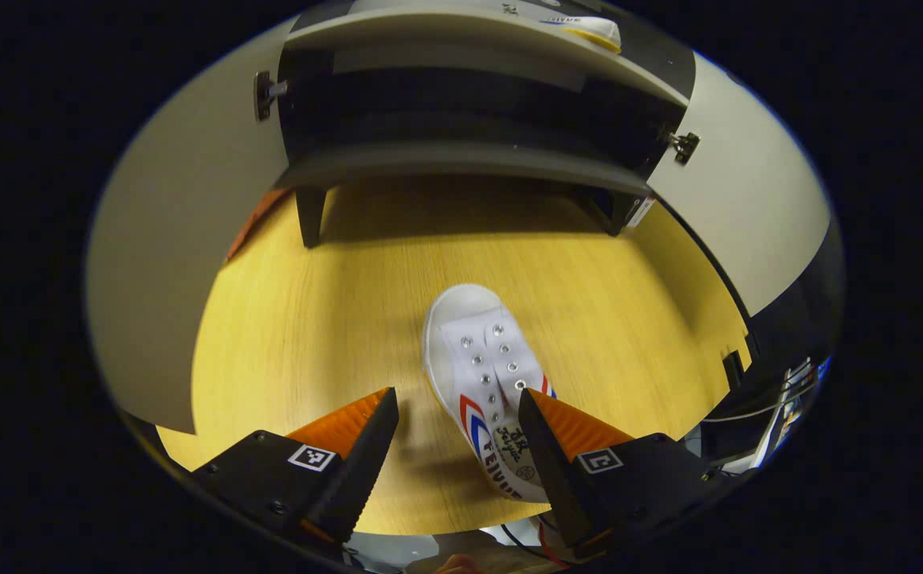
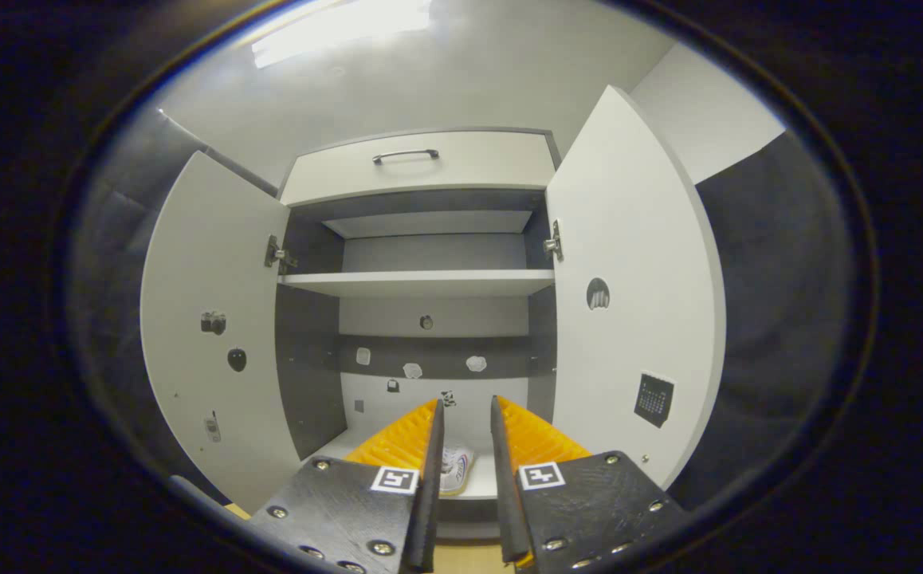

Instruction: Grab one shoe with the right hand and put it into the shoe cabinet, grab the other shoe with the left hand and put it into the shoe cabinet; then close the right door with the right hand and the left door with the left hand.

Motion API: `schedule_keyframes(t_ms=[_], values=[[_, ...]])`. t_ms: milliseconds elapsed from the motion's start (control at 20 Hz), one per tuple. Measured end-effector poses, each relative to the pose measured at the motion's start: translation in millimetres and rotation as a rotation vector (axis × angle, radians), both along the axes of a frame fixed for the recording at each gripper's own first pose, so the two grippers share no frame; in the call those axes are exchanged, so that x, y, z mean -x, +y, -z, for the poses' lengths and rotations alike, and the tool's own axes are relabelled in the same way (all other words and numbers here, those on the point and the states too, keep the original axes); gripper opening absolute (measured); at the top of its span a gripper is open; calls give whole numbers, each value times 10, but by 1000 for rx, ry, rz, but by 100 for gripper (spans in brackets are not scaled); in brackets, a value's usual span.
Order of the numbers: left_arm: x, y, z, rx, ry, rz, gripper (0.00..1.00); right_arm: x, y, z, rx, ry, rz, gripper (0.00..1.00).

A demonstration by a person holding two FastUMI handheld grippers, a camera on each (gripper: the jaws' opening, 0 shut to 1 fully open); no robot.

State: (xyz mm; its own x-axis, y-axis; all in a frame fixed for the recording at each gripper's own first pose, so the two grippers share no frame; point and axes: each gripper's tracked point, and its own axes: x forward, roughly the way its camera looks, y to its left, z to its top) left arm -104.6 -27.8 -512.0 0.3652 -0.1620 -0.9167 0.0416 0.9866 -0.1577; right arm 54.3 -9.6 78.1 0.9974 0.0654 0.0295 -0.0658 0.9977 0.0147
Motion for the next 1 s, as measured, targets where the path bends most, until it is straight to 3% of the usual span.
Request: schedule_keyframes(t_ms=[300,400,450,550,700,750,1000], values=[[177,-19,350,14,112,-29,85,37,-145,40,28,9,25,31],[158,-134,347,76,122,-64,71,36,-178,78,40,20,31,31],[176,-162,333,88,141,-82,53,29,-186,87,42,24,32,31],[171,-128,321,87,162,-110,33,28,-202,98,41,28,33,31],[121,-88,288,109,149,-182,18,14,-224,77,44,23,34,31],[122,-85,278,107,141,-187,6,5,-238,81,43,22,35,31],[0,-57,-167,91,56,-120,1,-24,-288,109,44,25,38,31]])
